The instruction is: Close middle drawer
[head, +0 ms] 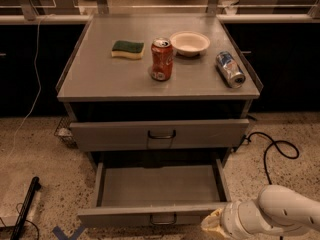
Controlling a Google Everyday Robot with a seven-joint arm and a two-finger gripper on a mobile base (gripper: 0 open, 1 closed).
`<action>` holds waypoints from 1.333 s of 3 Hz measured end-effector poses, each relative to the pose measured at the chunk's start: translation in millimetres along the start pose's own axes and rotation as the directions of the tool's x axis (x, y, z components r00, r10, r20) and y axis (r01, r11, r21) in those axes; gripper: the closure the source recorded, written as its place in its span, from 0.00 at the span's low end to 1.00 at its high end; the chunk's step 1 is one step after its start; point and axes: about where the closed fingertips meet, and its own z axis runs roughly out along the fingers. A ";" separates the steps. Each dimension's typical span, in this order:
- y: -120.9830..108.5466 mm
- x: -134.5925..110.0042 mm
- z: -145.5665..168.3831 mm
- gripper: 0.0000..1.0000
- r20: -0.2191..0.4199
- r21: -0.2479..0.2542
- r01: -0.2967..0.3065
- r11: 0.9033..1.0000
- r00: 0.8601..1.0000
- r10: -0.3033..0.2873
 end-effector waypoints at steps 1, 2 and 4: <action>-6.6 8.9 16.9 1.00 -0.010 -0.006 -0.014 1.000 1.000 0.014; -15.2 16.4 35.1 1.00 -0.023 -0.016 -0.029 0.999 0.999 0.028; -14.7 16.7 36.8 0.59 -0.024 -0.019 -0.029 0.999 0.999 0.029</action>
Offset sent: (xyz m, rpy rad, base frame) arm 0.0229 0.0053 -0.0663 -0.0245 0.0626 -0.0180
